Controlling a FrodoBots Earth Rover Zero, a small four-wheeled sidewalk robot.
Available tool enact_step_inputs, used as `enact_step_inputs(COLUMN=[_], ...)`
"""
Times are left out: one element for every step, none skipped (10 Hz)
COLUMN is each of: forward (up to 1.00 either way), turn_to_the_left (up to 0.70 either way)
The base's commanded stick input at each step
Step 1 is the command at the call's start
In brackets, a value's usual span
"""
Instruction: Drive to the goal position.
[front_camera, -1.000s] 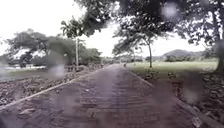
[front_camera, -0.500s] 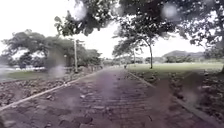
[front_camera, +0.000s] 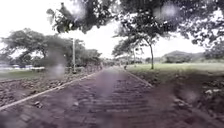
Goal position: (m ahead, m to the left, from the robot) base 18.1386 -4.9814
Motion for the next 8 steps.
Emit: enact_step_inputs(forward=[0.70,0.70,0.70,0.70,0.70,0.70,0.70,0.70], turn_to_the_left=[0.00,0.00,0.00,0.00,0.00,0.00,0.00,0.00])
